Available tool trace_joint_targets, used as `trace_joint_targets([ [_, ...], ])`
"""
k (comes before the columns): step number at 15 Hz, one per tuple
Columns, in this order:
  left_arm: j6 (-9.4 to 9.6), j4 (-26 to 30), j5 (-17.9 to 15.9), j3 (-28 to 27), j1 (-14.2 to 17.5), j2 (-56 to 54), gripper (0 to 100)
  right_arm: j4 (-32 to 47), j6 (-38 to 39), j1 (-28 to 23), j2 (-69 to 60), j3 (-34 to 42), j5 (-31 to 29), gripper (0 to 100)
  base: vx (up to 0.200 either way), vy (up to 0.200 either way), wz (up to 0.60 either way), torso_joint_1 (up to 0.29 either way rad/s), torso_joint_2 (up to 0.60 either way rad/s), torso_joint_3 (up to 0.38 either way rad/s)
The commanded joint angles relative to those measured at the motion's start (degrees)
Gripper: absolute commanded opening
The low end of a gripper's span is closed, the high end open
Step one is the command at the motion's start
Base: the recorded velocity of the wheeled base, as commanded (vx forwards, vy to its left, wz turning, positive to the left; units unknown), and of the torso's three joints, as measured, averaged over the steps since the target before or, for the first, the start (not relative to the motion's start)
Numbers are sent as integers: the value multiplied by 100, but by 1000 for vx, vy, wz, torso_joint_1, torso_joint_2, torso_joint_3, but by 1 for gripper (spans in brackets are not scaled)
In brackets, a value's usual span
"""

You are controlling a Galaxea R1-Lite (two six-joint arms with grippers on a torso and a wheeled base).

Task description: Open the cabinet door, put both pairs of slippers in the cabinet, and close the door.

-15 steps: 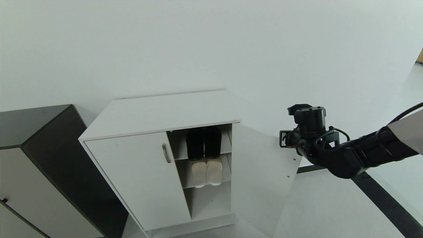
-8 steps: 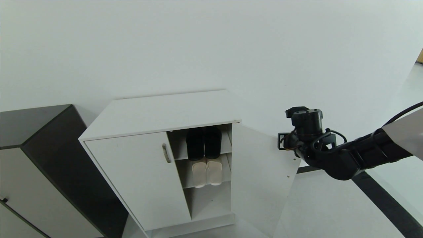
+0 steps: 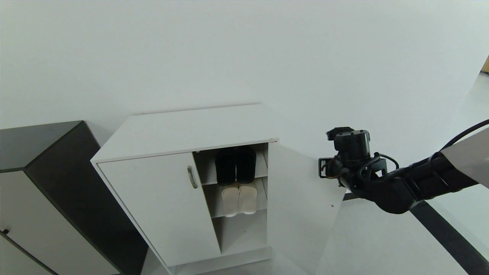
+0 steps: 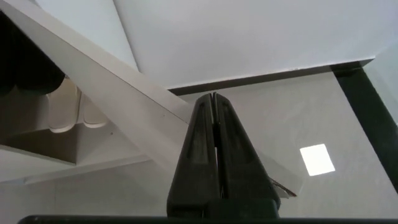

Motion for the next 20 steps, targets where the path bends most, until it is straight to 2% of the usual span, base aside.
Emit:
trace_joint_targets([
  [1,-7,-4,-1,0,2,-1,0,-3,1,250,-213,192,4,0,0,0,0,0,0,0],
  [11,2,-4,-1,0,2,-1,0,-3,230,1762,-626,763,171,0,0,0,0,0,0,0],
  [16,2,-4,-1,0,2,-1,0,-389,107,1682,-758,1045,197,0,0,0,0,0,0,0],
  [20,2,-4,-1,0,2,-1,0,-407,81,1674,-775,1062,197,0,0,0,0,0,0,0],
])
